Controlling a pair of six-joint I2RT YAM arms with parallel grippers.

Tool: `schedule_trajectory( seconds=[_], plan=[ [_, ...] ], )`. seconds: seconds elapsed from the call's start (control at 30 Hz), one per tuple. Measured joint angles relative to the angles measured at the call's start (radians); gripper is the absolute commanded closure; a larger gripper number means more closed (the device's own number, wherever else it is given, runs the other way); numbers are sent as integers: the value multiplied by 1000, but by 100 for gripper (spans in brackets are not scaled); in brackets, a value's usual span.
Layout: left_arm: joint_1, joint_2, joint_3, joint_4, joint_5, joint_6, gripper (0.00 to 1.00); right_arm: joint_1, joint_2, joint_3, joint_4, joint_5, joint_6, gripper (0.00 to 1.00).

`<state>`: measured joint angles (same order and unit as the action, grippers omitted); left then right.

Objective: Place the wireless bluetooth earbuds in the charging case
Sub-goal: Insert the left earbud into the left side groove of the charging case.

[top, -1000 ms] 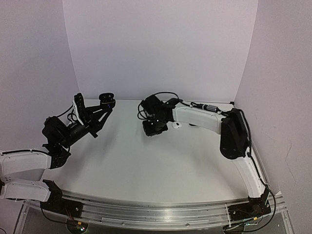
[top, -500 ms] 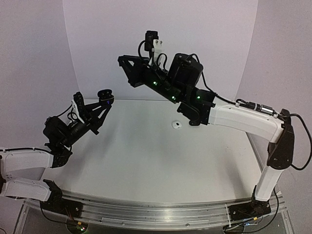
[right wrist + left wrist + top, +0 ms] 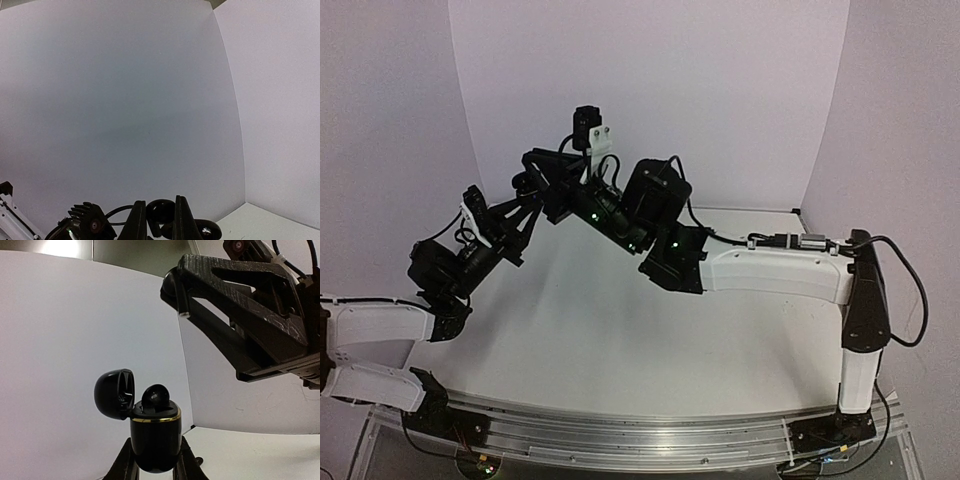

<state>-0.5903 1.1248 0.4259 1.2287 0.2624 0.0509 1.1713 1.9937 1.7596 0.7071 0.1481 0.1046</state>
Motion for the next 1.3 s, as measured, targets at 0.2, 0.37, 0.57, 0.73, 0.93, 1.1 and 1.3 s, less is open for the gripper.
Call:
schedule_trajectory(
  seconds=[0.2, 0.37, 0.57, 0.73, 0.93, 1.1, 1.3],
  plan=[
    [0, 18, 0, 51, -8, 84, 100, 26, 48, 9, 14, 30, -1, 100],
    [0, 19, 0, 64, -13, 104, 100, 37, 54, 10, 19, 51, -7, 100],
    [0, 19, 0, 64, -12, 107, 100, 39, 54, 13, 28, 81, -25, 100],
    [0, 19, 0, 64, -12, 106, 100, 39, 55, 13, 30, 98, -30, 100],
    [0, 19, 0, 64, -8, 105, 100, 39, 71, 15, 31, 101, -38, 100],
    [0, 19, 0, 63, -3, 105, 100, 39, 93, 37, 18, 99, -46, 100],
    [0, 19, 0, 64, -4, 105, 100, 39, 97, 47, 9, 106, -56, 100]
  ],
)
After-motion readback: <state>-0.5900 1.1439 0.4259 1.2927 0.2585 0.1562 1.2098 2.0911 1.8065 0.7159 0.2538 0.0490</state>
